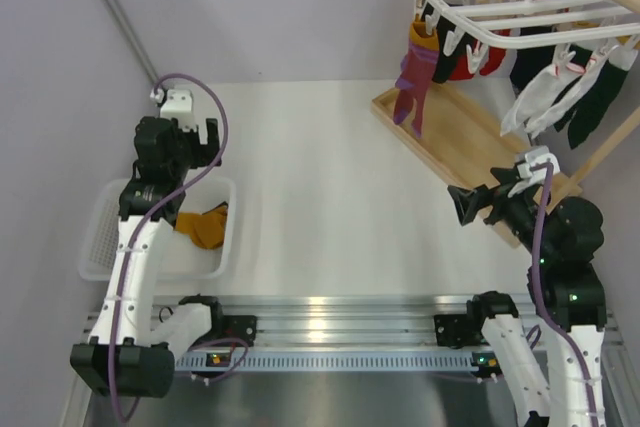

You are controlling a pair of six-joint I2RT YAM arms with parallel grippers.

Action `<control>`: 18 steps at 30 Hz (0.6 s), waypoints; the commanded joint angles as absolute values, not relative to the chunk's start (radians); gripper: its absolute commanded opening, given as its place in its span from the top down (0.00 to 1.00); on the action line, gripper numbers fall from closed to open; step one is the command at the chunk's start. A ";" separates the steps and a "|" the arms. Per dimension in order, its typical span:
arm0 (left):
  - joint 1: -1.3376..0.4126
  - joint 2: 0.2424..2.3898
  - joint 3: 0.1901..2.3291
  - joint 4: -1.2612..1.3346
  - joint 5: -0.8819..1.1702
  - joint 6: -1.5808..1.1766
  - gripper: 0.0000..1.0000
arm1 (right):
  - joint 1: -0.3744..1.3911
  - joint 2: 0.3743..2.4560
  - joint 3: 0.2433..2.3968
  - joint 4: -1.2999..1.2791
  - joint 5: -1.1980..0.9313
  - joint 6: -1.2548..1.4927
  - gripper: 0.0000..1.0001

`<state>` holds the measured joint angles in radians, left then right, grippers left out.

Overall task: Clip the socks to the hanger
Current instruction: Open the clamp at the hanger.

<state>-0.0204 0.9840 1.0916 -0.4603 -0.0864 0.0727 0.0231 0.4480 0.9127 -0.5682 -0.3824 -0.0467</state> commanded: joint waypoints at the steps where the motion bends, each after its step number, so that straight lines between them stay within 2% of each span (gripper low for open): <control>1: -0.032 1.041 1.185 -0.335 -0.059 0.043 0.02 | 0.018 0.445 0.966 -0.491 -0.385 0.029 0.00; 6: -0.106 1.118 1.265 -0.203 0.315 0.080 0.02 | 0.017 0.477 1.017 -0.436 -0.324 0.124 0.00; 9: -0.277 1.173 1.298 -0.089 0.319 0.123 0.02 | 0.018 0.514 1.068 -0.417 -0.322 0.175 0.00; 11: -0.369 1.198 1.308 -0.019 0.418 0.121 0.03 | 0.018 0.531 1.101 -0.397 -0.318 0.196 0.00; 18: -0.626 1.415 1.330 0.638 0.568 -0.095 0.09 | 0.017 0.597 1.193 -0.338 -0.247 0.273 0.00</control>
